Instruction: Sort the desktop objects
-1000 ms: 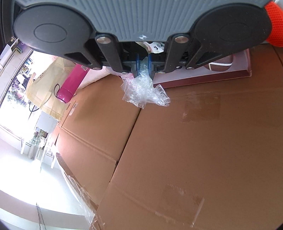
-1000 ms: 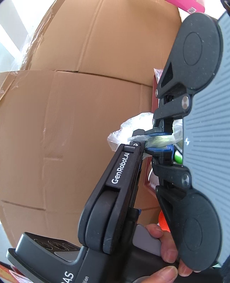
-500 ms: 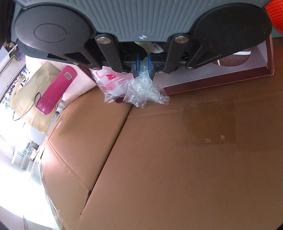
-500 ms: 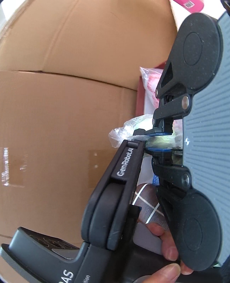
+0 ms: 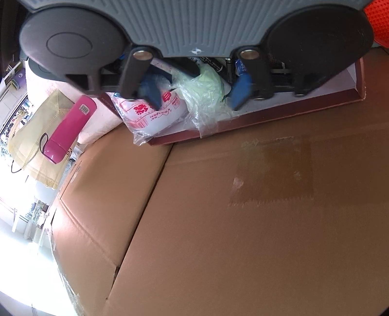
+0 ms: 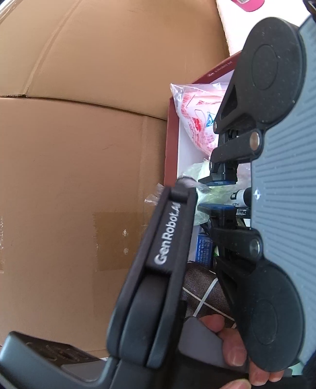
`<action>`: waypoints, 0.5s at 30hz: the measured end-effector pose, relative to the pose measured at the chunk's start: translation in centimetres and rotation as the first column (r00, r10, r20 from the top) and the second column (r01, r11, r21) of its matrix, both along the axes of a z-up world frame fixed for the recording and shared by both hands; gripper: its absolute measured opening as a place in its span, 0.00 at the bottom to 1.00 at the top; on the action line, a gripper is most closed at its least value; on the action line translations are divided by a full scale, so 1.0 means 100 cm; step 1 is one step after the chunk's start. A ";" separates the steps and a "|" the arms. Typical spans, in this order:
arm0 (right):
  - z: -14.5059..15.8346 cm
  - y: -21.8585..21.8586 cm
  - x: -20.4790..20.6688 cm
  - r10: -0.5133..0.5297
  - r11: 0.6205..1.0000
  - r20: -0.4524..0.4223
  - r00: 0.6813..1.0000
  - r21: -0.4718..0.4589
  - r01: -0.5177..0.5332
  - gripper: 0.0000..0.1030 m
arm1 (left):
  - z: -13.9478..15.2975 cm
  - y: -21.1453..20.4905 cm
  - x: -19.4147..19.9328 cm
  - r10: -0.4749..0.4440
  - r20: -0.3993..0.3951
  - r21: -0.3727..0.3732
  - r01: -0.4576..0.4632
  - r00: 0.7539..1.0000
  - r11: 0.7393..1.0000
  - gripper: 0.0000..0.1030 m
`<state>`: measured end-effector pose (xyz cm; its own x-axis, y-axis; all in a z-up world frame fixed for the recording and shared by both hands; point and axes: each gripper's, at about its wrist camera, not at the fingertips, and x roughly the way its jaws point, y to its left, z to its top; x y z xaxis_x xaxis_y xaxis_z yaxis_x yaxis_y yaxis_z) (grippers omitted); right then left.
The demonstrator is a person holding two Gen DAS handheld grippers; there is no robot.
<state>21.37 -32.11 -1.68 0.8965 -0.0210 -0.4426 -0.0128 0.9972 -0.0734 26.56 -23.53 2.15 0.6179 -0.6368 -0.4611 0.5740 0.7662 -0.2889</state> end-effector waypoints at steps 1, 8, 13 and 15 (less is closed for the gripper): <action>-0.001 0.001 -0.001 -0.001 1.000 0.001 1.000 0.000 0.001 0.37 | 0.001 0.001 -0.003 0.003 0.016 -0.004 -0.003 1.000 1.000 0.81; -0.002 0.012 -0.015 0.009 1.000 0.034 0.999 -0.013 -0.008 0.47 | 0.006 0.009 -0.018 0.019 0.056 0.040 -0.022 0.998 0.999 0.96; -0.001 0.022 -0.028 -0.004 1.000 0.071 0.997 -0.015 0.005 0.79 | 0.007 0.016 -0.033 0.011 0.064 0.076 -0.016 0.998 0.997 0.98; 0.000 0.025 -0.035 -0.015 1.000 0.092 0.996 -0.018 0.016 0.87 | 0.008 0.020 -0.040 0.024 0.073 0.086 -0.030 0.997 0.996 0.98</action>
<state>17.87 -29.58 -1.70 0.9328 -0.0429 -0.3578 0.0103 0.9957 -0.0925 22.55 -21.49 2.92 0.6675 -0.5791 -0.4682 0.5698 0.8019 -0.1795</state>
